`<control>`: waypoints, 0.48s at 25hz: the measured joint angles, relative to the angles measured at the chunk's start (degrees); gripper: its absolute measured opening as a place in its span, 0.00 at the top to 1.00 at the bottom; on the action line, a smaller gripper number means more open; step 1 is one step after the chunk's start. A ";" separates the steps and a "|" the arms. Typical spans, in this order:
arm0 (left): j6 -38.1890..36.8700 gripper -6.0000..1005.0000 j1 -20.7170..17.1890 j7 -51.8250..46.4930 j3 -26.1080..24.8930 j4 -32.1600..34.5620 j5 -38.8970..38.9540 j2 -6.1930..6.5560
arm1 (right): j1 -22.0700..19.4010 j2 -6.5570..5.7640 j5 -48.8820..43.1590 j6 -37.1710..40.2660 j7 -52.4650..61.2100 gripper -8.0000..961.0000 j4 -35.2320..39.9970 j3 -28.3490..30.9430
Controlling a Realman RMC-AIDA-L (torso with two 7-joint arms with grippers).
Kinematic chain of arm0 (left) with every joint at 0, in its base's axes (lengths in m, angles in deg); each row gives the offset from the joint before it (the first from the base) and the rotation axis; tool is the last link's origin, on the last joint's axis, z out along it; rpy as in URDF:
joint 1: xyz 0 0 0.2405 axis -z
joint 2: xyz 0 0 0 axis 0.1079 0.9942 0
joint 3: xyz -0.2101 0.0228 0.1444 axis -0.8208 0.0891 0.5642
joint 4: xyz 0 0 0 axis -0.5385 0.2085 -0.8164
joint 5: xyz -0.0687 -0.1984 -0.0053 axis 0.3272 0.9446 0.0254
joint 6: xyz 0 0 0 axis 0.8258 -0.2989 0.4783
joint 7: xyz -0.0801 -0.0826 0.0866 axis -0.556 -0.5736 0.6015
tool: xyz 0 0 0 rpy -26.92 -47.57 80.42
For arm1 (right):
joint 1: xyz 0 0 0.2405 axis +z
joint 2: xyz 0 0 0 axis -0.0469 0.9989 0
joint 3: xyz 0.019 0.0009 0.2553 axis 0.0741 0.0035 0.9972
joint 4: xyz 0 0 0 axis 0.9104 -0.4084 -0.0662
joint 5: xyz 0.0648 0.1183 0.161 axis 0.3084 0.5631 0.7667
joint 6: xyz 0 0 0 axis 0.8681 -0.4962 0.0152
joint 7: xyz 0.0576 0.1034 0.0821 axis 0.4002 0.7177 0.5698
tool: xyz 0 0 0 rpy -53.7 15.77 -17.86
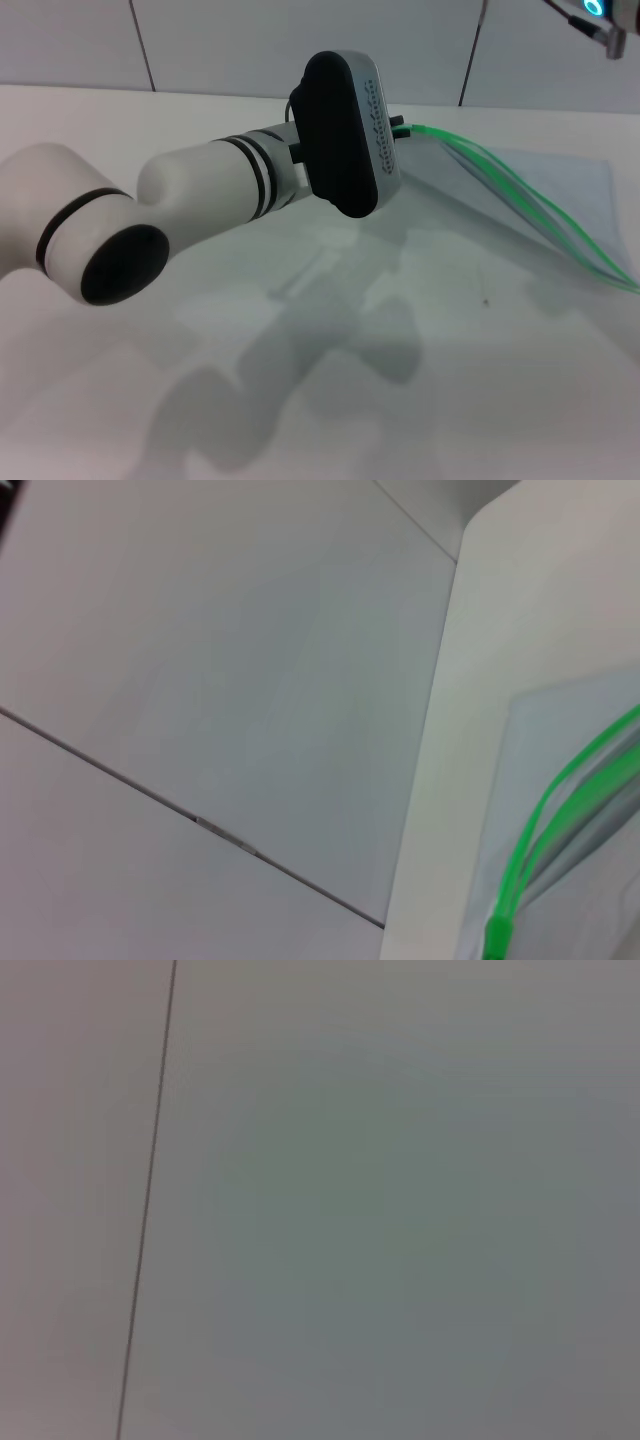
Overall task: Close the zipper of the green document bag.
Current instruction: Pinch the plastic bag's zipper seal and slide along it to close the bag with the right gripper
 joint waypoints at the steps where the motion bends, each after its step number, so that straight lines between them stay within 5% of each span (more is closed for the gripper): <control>1: -0.16 0.94 0.00 0.04 0.02 0.00 0.00 0.00 | 0.35 0.02 1.09 -1.05 -1.28 0.40 -0.77 0.71; 12: -1.12 0.94 -0.34 0.29 0.17 -0.07 0.00 0.00 | 0.88 0.08 2.14 -16.35 -9.64 0.40 -2.54 7.53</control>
